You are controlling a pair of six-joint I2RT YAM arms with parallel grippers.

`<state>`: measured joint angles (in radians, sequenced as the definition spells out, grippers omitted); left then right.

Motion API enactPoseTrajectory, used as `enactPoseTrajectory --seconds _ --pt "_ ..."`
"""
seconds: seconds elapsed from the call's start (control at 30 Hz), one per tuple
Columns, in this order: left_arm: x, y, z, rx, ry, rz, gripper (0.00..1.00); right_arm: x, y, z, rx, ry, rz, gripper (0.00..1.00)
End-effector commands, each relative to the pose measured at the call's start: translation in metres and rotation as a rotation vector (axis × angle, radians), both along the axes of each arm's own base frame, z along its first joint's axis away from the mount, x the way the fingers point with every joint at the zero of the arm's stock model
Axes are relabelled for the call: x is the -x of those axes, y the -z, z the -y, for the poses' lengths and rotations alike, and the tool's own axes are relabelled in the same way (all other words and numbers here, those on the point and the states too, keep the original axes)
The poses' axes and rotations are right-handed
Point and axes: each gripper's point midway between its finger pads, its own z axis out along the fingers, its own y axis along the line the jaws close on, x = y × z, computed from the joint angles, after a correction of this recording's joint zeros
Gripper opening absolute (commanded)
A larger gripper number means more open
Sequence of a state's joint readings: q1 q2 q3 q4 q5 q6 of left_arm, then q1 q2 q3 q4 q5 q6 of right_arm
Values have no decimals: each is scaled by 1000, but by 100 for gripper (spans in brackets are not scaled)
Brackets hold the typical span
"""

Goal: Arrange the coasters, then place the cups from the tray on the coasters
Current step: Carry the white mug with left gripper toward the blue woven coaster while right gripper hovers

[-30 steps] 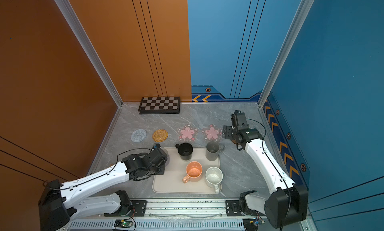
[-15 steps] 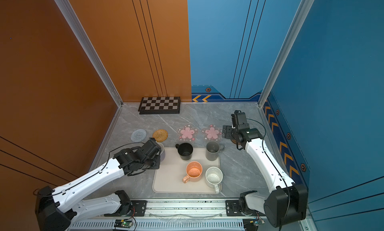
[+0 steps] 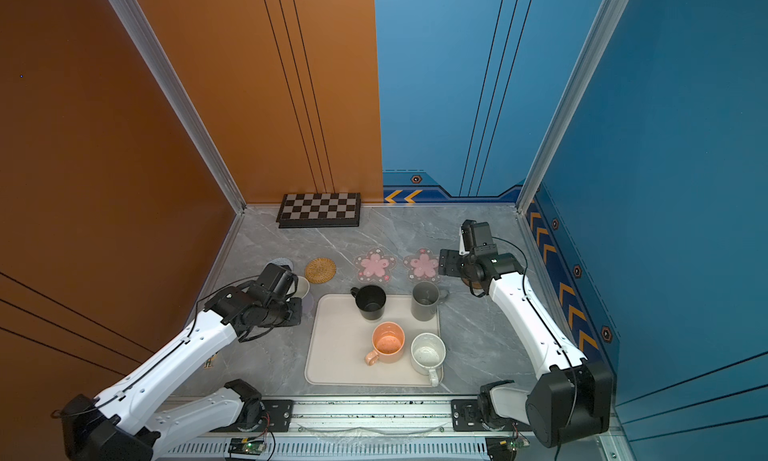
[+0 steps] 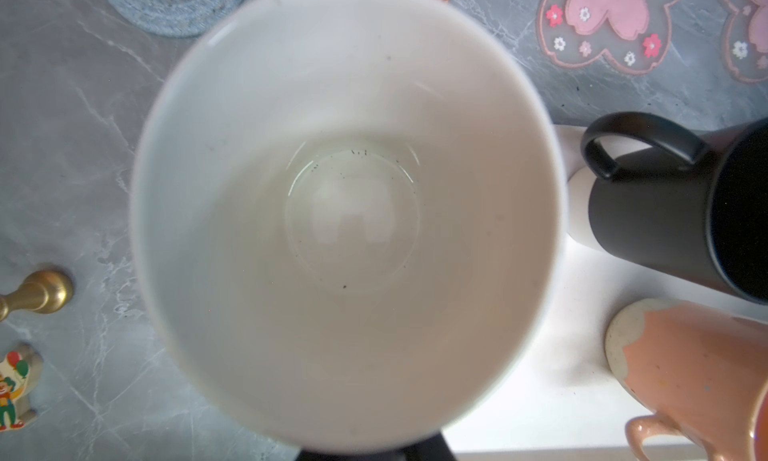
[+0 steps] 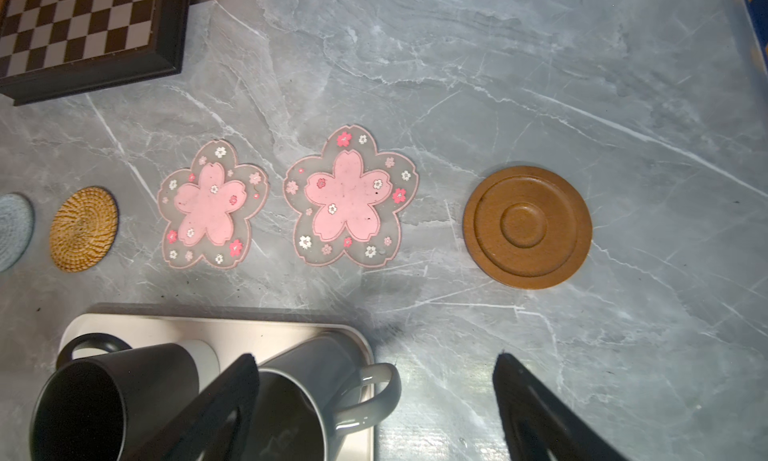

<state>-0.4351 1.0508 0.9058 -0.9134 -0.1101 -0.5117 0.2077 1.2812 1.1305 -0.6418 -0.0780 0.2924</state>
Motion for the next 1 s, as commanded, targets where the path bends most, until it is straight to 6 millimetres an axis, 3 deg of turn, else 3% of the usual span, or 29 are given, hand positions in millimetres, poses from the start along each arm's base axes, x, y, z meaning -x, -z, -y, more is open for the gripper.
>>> enactPoseTrajectory --seconds 0.0,0.17,0.63,0.97 --pt "-15 -23 -4 19 4 71 0 -6 -21 -19 -74 -51 52 90" --pt "-25 -24 -16 16 -36 68 0 -4 -25 -34 -80 -108 66 91" --pt "-64 -30 -32 3 -38 150 0 -10 -25 -51 -64 -147 49 91" --pt "-77 -22 -71 -65 -69 115 0 -14 -23 -48 -45 -127 38 91"
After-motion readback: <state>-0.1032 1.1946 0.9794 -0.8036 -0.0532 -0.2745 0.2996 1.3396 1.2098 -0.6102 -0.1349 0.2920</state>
